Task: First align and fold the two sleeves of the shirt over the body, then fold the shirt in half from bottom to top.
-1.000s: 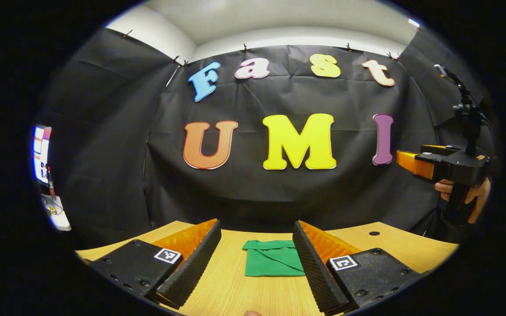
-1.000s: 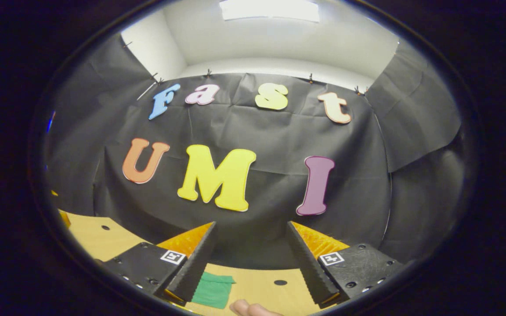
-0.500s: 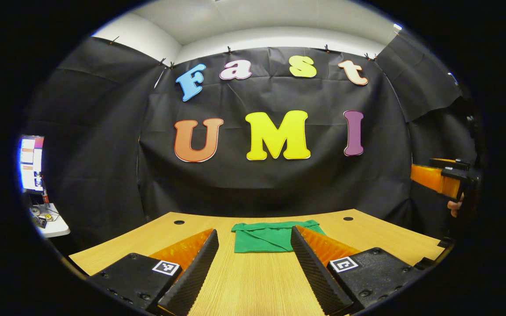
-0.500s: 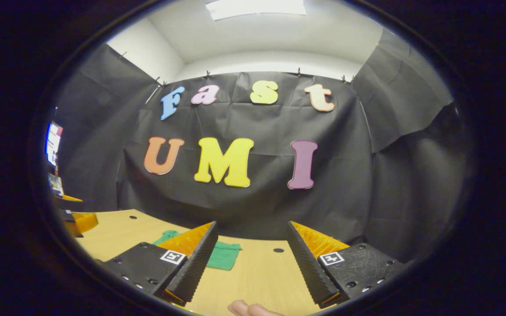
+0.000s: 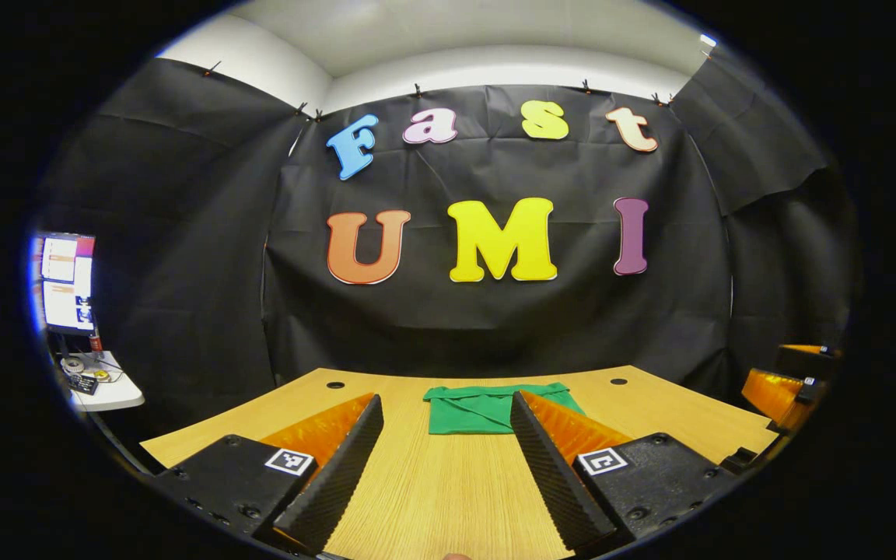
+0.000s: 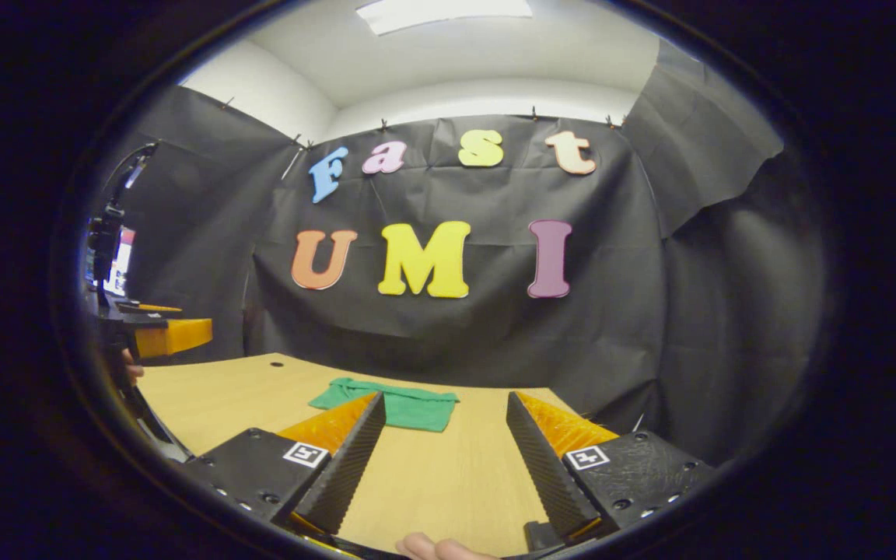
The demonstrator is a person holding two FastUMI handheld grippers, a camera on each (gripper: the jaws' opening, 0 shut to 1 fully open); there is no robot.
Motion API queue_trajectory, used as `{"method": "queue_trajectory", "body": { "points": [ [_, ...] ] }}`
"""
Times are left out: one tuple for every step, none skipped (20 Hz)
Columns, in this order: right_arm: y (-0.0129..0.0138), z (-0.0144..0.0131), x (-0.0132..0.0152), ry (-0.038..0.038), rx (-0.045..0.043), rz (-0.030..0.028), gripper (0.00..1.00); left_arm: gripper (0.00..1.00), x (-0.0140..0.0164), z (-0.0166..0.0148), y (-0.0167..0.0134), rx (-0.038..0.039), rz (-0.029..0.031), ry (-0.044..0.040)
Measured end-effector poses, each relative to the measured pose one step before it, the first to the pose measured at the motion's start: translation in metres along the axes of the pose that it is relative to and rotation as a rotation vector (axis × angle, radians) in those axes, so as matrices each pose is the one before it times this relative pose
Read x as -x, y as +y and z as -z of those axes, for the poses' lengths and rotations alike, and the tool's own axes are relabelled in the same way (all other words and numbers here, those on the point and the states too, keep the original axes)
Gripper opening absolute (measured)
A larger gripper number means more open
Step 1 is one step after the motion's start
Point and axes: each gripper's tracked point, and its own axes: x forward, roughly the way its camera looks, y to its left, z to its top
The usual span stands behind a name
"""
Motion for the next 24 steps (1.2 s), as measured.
{"method": "queue_trajectory", "body": {
  "points": [
    [-0.00255, 0.0098, -0.00005, 0.0301, 0.00214, 0.00442, 0.95, 1.0, 0.00146, -0.00069, -0.0049, 0.00031, 0.01348, -0.00476],
    [-0.00267, 0.00718, 0.00074, 0.02746, 0.00459, 0.01114, 0.95, 1.0, 0.00114, -0.00014, -0.00511, 0.00398, 0.00812, -0.00231],
    [-0.00186, 0.00578, 0.00134, 0.01827, -0.00162, 0.00695, 0.95, 1.0, 0.00073, 0.00117, -0.00454, 0.00145, 0.0101, 0.00014],
    [-0.00057, 0.00383, 0.0011, 0.0142, -0.00513, -0.00224, 0.95, 1.0, -0.00048, 0.00207, -0.00694, 0.00345, 0.01631, 0.00311],
    [0.00152, 0.00273, 0.00047, 0.00791, -0.00365, -0.00296, 0.95, 1.0, -0.00059, 0.00456, -0.00618, 0.00637, 0.01594, 0.00812],
    [-0.00201, 0.00201, -0.00118, 0.00764, -0.00508, 0.00488, 0.95, 1.0, -0.00129, 0.00437, -0.00506, 0.0117, 0.01047, 0.00414],
    [-0.00139, 0.0024, 0.00039, 0.00278, -0.00458, -0.00251, 0.95, 1.0, -0.00128, 0.0035, -0.0032, 0.00954, 0.00608, 0.009],
    [0.00151, -0.00056, 0.00142, -0.00185, -0.0018, -0.00931, 0.95, 1.0, 0.0, 0.00612, -0.00224, 0.00561, 0.00397, 0.01286],
    [0.00018, -0.0006, 0.00156, -0.00867, -0.00211, -0.00307, 0.95, 1.0, -0.00127, 0.00472, 0.00031, 0.00364, -0.00025, 0.00998],
    [-0.00149, -0.00256, 0.00221, -0.01873, -0.0016, -0.00152, 0.96, 1.0, -0.00175, 0.00402, -0.00031, 0.00108, -0.0027, 0.0109],
    [-0.00051, -0.00246, 0.00042, -0.01668, 0.00146, 0.00051, 0.96, 1.0, -0.00157, 0.00511, -0.00131, -0.00141, -0.00208, 0.01294],
    [-0.00015, -0.00085, -0.00011, -0.01314, 0.00573, -0.00237, 0.95, 1.0, -0.00071, 0.00167, -0.0014, -0.00081, 0.00105, 0.00593],
    [0.0016, 0.00033, -0.00036, -0.00928, 0.00906, -0.00145, 0.96, 1.0, -0.00119, 0.00251, -0.00164, -0.00189, 0.00348, 0.00957],
    [0.00022, 0.00009, -0.00032, -0.00398, 0.00686, 0.00141, 0.95, 1.0, 0.00005, 0.00325, -0.00132, -0.00038, 0.00302, 0.00808],
    [0.00304, 0.00031, 0.00023, -0.00486, 0.00654, -0.00568, 0.95, 1.0, -0.00106, 0.00131, -0.00103, -0.001, 0.00459, 0.00436],
    [0.00285, 0.00048, 0.001, -0.00195, 0.0057, -0.00849, 0.96, 1.0, 0.00071, -0.00049, -0.00141, -0.00197, 0.00248, -0.00016],
    [0.00224, 0.00215, -0.00026, 0.00044, 0.00381, -0.00813, 0.95, 1.0, 0.00106, -0.00187, 0.00098, -0.00405, -0.00214, -0.00656],
    [0.00268, 0.0007, 0.00026, 0.00276, 0.00136, -0.00791, 0.96, 1.0, -0.00035, -0.00206, 0.00098, -0.00952, -0.00469, -0.00858],
    [0.00127, 0.00396, -0.00081, 0.00314, -0.00021, -0.00621, 0.95, 1.0, 0.00086, -0.0012, 0.00138, -0.01283, -0.00657, -0.00636],
    [0.00033, 0.00191, -0.00028, 0.00286, -0.00143, -0.00249, 0.96, 1.0, -0.00034, -0.0004, 0.00146, -0.00933, -0.0057, -0.00526],
    [-0.00006, 0.00085, 0.00001, 0.00137, -0.00333, -0.00086, 0.96, 1.0, 0.00054, -0.0003, -0.00075, -0.00183, -0.00143, -0.00528],
    [-0.00092, 0.00083, -0.00018, 0.00141, -0.00262, -0.00109, 0.94, 1.0, -0.00049, -0.00006, -0.00122, 0.00295, 0.00161, -0.0038],
    [-0.00085, 0.00098, -0.00172, 0.00315, -0.0023, 0.00194, 0.95, 1.0, -0.00077, 0.00083, -0.00015, 0.00249, 0.00151, 0.00155],
    [-0.00236, 0.00029, 0.00022, 0.00065, -0.0017, 0.00335, 0.96, 1.0, -0.00096, 0.00198, -0.00003, 0.00188, 0.00075, 0.00416]
  ]
}}
